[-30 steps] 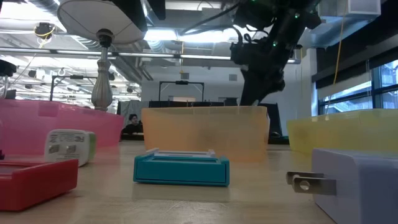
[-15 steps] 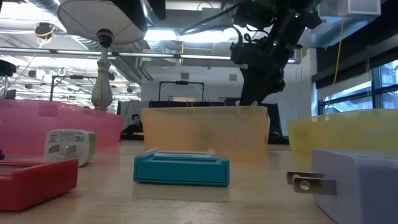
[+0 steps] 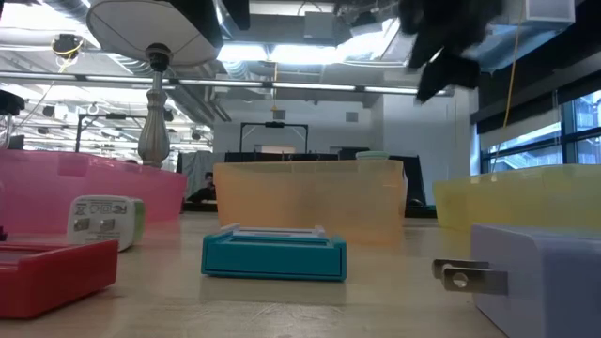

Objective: Pick & Place Office items
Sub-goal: Put the orange hourglass into the orange bin

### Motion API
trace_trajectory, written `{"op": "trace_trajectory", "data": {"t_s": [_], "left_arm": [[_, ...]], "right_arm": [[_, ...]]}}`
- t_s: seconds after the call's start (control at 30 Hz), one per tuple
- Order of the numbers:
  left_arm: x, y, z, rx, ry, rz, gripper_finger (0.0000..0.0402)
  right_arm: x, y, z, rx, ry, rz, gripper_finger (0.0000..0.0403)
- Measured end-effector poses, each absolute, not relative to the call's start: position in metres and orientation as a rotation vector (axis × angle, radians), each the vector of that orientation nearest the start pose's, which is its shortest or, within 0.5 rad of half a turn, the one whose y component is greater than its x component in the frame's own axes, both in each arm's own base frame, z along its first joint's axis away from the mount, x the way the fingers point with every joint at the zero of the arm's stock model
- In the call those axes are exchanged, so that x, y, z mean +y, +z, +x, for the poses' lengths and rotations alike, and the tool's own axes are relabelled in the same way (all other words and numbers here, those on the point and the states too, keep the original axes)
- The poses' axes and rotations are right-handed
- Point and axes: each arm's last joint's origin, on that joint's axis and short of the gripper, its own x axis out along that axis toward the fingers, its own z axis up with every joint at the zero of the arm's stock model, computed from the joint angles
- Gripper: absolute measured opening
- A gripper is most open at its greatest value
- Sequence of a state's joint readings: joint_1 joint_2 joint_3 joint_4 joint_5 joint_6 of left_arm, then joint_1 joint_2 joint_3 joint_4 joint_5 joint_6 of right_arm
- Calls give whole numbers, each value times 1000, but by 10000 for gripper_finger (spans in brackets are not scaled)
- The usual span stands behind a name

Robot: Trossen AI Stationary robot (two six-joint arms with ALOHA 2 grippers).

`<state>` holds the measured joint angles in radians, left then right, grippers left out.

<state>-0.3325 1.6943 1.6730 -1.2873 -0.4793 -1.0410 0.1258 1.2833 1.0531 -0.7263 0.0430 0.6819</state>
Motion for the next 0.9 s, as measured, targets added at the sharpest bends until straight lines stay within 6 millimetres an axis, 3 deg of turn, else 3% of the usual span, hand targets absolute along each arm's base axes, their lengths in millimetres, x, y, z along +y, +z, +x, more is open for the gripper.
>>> {"op": "trace_trajectory", "data": {"t_s": [0.27,0.5,0.63,0.9], "left_arm": [[-92,330,310,994,667,-310,267],[-91,330,310,1023,610,-191,267],[-90,331,310,1032,597,-163,267],[-89,331,311,1012,621,-152,267]], "right_arm": [[103,289,216,1057,-3,580,284],[161,272,199,1116,108,417,284],[176,257,199,1161,104,371,291],[188,230,210,1230,79,277,330]]}}
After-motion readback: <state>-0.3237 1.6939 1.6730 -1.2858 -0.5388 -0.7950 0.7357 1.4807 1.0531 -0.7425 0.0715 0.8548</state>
